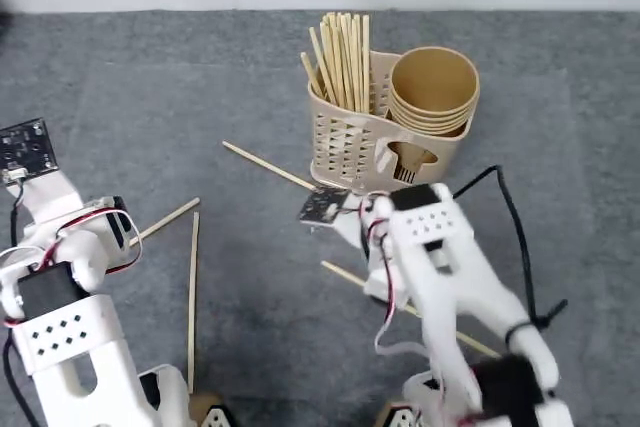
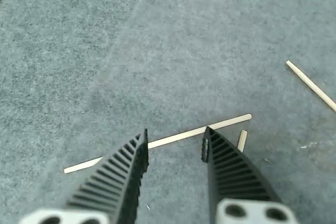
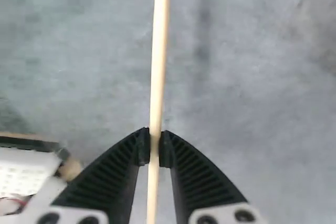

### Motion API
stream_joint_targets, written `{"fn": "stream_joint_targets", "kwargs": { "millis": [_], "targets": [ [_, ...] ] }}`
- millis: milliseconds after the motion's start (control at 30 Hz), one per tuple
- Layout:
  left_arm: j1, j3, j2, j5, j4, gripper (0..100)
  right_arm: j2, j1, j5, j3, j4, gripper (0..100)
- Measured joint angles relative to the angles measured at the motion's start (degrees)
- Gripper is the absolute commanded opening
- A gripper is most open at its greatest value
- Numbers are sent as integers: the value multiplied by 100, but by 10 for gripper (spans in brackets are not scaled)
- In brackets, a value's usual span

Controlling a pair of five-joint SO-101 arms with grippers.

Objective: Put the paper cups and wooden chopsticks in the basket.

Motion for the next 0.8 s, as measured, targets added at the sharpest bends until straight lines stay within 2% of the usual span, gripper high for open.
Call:
{"fn": "stream_joint_targets", "kwargs": {
  "millis": [233,467,600,800],
  "targets": [
    [0,62,0,0,0,167,-1881,-853,-870,-79,580,8],
    [0,79,0,0,0,167,-2277,-914,-1802,-1785,545,8],
    [0,79,0,0,0,167,-2277,-941,-2242,-2778,-281,8],
    [0,79,0,0,0,167,-2286,-941,-2752,-3068,-2189,8]
  ]
}}
